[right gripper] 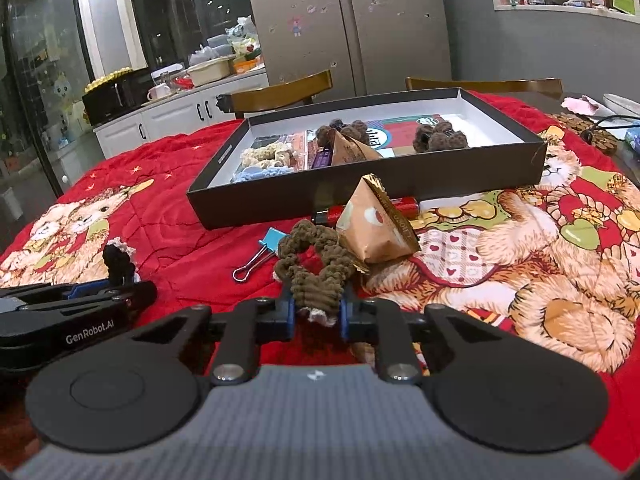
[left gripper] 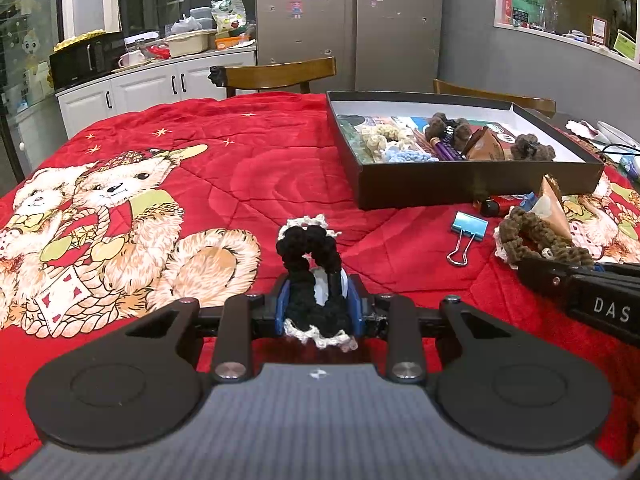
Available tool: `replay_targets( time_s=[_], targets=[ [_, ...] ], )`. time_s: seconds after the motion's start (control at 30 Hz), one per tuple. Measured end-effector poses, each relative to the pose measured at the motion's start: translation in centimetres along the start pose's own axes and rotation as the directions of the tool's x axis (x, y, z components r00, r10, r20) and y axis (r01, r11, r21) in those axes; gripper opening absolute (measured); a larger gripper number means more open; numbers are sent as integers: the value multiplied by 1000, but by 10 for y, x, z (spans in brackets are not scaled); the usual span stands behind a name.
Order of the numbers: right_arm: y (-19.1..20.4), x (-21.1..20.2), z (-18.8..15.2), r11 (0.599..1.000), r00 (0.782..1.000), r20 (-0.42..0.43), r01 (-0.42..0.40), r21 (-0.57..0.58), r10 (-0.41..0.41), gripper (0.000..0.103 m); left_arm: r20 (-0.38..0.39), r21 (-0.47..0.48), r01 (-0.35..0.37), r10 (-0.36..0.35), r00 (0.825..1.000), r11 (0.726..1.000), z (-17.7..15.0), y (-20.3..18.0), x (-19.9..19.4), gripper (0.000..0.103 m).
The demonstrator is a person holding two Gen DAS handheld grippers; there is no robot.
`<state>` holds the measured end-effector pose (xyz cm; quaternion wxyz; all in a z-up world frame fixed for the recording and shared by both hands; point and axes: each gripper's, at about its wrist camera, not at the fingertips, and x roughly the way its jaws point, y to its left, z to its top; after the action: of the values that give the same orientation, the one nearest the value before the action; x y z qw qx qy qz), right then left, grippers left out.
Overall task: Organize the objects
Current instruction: 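Lift the black scrunchie and rope ring and carry both toward the black box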
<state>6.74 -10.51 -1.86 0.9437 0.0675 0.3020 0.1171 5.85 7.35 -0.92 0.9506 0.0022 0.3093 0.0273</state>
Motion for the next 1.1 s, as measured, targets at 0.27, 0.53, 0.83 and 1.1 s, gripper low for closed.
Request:
replay_targets(
  time_s=[0.27,0.53,0.83,1.1],
  targets=[
    [1,-13,0,998,994,85,-69,-12,70,22,2,-3,-11,11,1000,1000,0,0,0,34],
    [8,-25,1,996,983,165,-80,-51,87,22,16,-33,-17,17,1000,999,-1,5,-3,34],
    [-9,-28,12,993,981,161,-113,36,106,22,50,-24,-7,8,999,1000,-1,2,-10,34],
    [-17,-38,27,981,970,157,-192,14,187,22,71,-51,11,-7,997,999,4,4,-21,34]
  ],
)
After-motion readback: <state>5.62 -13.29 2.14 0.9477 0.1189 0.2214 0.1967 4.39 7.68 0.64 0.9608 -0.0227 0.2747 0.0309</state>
